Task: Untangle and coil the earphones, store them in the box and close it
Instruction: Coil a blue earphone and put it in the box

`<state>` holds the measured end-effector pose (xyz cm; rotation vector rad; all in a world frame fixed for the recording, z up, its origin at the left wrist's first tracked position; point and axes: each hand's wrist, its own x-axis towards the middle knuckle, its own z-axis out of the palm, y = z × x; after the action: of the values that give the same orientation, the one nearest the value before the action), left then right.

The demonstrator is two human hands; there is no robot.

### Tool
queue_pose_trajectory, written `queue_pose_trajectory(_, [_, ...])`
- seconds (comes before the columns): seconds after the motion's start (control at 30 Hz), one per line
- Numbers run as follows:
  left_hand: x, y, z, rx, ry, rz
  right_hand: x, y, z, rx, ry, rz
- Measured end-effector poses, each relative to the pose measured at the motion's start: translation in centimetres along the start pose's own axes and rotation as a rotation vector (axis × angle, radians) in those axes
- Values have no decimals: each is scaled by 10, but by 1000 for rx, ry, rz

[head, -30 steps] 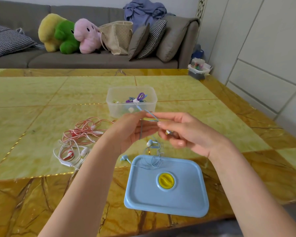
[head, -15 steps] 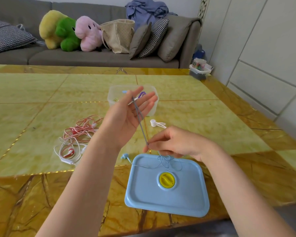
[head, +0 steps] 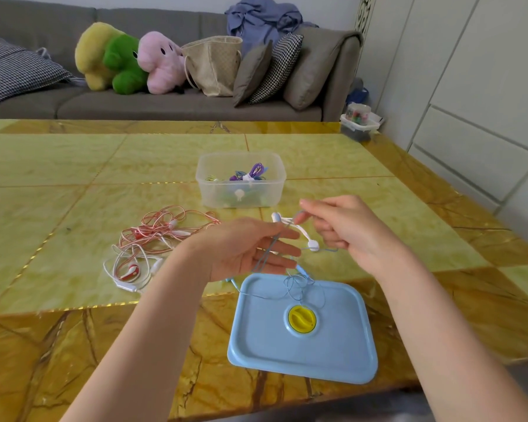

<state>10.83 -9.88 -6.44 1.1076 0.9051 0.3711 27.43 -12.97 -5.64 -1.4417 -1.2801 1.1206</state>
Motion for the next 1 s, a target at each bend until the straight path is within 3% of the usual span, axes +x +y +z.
queue_pose_trajectory(0.17, [14, 1, -2, -82, 335, 128, -10, -10, 3, 50, -322, -11])
queue_pose_trajectory(0.3, [20, 7, -12, -398, 500, 354, -19, -17, 2, 41, -528, -11])
queue_pose_trajectory(0.43, [10, 16, -21, -761, 351, 538, -16, -15, -1, -58, -573, -51])
queue_pose_trajectory(0.63, [-6, 23, -3, -794, 11, 583, -11, -3, 13, -377, -532, 131])
queue_pose_trajectory(0.8, [-18, 21, 6, -496, -171, 363, -2, 5, 14, -518, -191, 54])
queue_pose_trajectory(1.0, [-25, 12, 2, 83, -307, 123, 2, 5, 3, -366, -41, -73])
